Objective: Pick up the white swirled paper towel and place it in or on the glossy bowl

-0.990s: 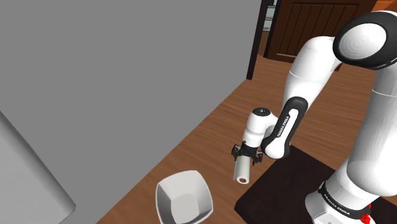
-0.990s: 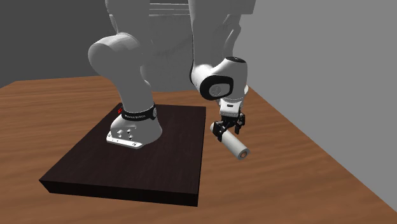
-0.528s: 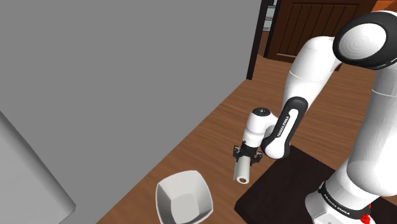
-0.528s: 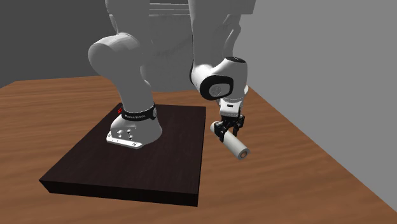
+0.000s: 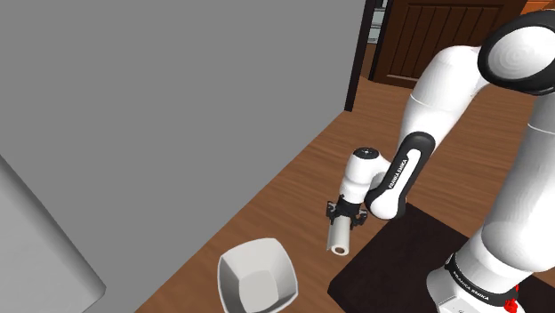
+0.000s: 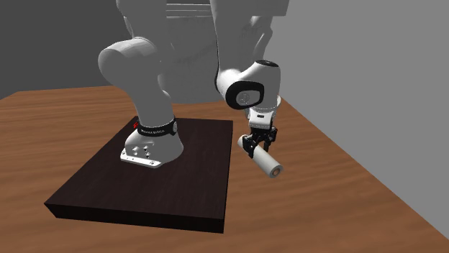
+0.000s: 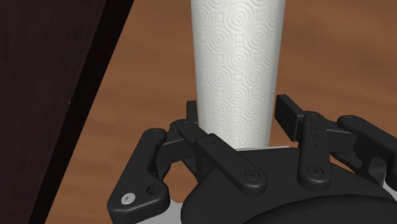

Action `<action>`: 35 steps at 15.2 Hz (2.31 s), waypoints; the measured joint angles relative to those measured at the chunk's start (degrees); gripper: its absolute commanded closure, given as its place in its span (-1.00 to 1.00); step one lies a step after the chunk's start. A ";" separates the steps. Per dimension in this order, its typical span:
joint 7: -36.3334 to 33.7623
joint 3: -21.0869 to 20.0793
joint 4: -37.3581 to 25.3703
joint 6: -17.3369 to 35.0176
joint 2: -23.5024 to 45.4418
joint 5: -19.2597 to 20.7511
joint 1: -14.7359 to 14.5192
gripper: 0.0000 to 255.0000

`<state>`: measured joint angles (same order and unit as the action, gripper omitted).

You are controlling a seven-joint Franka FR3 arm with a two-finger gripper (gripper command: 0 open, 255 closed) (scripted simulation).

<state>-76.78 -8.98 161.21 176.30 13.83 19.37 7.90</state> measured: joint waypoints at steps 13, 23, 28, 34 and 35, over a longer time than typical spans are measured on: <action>18.60 -17.64 2.95 -12.98 -16.61 -25.75 11.07 1.00; 23.79 -15.97 2.26 -24.96 -28.30 -33.40 7.86 1.00; 24.58 -14.92 1.50 -30.71 -33.34 -34.39 7.00 1.00; 24.41 -14.23 0.07 -36.89 -38.18 -34.91 6.09 1.00; 23.24 -15.14 -0.18 -36.87 -37.99 -35.27 5.49 1.00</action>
<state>-53.54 -24.13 161.03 139.43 -24.16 -15.90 13.39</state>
